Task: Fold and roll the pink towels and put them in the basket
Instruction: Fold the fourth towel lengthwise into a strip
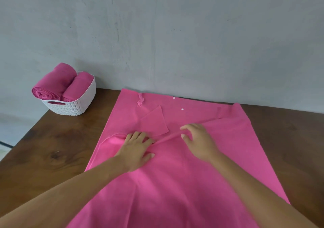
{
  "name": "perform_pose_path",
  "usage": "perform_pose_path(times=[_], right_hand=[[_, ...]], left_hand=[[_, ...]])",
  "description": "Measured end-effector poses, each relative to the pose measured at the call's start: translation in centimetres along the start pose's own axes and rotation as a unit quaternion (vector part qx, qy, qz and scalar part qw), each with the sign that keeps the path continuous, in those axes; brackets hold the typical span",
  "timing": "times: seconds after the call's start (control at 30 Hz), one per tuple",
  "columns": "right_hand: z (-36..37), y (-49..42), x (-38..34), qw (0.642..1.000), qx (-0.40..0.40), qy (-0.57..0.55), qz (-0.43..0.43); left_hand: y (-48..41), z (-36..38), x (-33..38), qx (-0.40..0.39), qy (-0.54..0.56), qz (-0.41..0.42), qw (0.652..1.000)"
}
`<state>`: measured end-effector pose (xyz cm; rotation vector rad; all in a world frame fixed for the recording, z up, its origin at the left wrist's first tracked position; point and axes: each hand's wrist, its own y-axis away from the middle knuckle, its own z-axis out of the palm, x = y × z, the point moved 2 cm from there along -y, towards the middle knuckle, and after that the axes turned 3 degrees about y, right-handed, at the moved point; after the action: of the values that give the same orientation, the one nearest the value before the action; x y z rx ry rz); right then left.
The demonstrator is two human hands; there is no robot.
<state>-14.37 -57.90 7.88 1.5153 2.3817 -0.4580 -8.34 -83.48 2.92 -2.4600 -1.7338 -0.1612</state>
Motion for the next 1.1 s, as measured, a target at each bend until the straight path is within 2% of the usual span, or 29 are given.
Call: perform_pose_path(times=[0.13, 0.27, 0.37, 0.53, 0.63, 0.7, 0.77, 0.9, 0.97, 1.1], right_hand=[[0.9, -2.2, 1.5, 0.996, -0.042, 0.065, -0.032], [1.9, -1.9, 2.6, 0.991, -0.084, 0.099, -0.024], [2.4, -1.3, 3.0, 0.99, -0.094, 0.105, -0.028], [2.2, -1.0, 3.7, 0.991, -0.102, 0.08, -0.019], [1.5, -1.9, 3.7, 0.992, -0.101, 0.071, -0.02], [1.1, -3.1, 3.5, 0.993, -0.1, 0.066, -0.024], [0.9, -4.7, 3.2, 0.994, -0.097, 0.049, -0.025], [1.4, -8.2, 1.5, 0.996, -0.081, 0.011, -0.043], [1.6, -10.0, -0.1, 0.996, -0.066, -0.005, -0.059], [2.0, -14.3, -3.7, 0.995, -0.035, -0.018, -0.096]], left_hand=[[0.5, 0.3, 0.0, -0.008, 0.015, -0.019, 1.0], [-0.8, -0.3, 0.9, -0.045, -0.004, -0.031, 0.998], [-2.5, -0.5, 1.6, -0.089, -0.023, -0.043, 0.995], [-4.6, -0.3, 1.9, -0.079, -0.027, -0.028, 0.996], [-5.0, -0.9, 1.0, -0.021, 0.041, -0.047, 0.998], [-5.0, -1.4, -0.3, 0.059, 0.123, -0.072, 0.988], [-4.6, -1.9, -2.0, 0.137, 0.198, -0.126, 0.962], [-4.1, -3.5, -4.6, 0.236, 0.265, -0.256, 0.899], [-4.1, -3.9, -5.9, 0.267, 0.283, -0.302, 0.87], [-4.8, -4.3, -7.7, 0.287, 0.3, -0.344, 0.842]])
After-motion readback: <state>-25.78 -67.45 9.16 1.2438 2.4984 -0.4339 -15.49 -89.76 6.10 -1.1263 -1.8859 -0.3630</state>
